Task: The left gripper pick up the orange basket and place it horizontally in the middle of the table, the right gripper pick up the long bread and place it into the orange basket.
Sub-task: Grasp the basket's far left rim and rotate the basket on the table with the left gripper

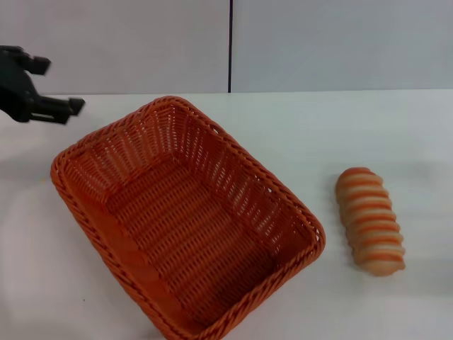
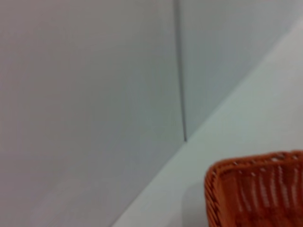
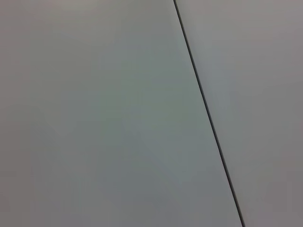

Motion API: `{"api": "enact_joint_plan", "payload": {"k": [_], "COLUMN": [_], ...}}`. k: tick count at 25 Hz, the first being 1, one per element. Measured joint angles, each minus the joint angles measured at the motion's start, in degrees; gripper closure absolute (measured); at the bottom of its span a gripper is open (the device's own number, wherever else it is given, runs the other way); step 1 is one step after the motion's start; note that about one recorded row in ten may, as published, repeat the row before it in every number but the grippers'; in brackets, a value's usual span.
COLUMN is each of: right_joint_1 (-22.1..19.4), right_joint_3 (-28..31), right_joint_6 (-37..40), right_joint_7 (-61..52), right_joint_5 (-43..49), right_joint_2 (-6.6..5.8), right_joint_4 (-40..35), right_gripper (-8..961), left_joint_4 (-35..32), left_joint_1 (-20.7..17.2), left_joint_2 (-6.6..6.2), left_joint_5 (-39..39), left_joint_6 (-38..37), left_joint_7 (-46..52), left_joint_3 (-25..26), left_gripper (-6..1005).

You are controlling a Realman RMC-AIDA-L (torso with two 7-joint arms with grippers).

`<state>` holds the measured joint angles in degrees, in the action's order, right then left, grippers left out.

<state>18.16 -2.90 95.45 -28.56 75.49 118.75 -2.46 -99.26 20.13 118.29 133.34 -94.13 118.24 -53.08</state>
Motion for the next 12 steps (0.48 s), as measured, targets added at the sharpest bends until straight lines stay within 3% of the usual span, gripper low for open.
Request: {"api": "enact_joint_plan", "payload": {"k": [1,2,6,12], "right_joint_1": [0.1,0.1,0.5,1.4], "right_joint_3": [0.0,0.0,0.0,0.1], "right_joint_6": [-0.1,-0.3,-0.9,-1.7], "right_joint_7": [0.0,0.0,0.0,0.1], "right_joint_5": [0.0,0.0,0.0,0.0], "right_joint_2": [-0.02,-0.02,-0.02,-0.01], "right_joint_4": [0.0,0.0,-0.1,-0.3], "right_gripper": [370,370,370,370], "left_joint_4": [0.0,-1.3,-1.5,-0.4], "left_joint_1": [0.0,2.2,3.0,2.7], "left_joint_2": [0.00,0.30,0.35,0.51], "left_joint_5": [0.0,5.2,9.3,12.4], "left_joint_6": [0.0,-2.3,-1.8,5.9], "left_joint_7": [0.0,1.3,2.3,5.8], "left_joint_3": [0.0,-3.1,-7.5,-18.1], "left_gripper": [187,187,188,188]}}
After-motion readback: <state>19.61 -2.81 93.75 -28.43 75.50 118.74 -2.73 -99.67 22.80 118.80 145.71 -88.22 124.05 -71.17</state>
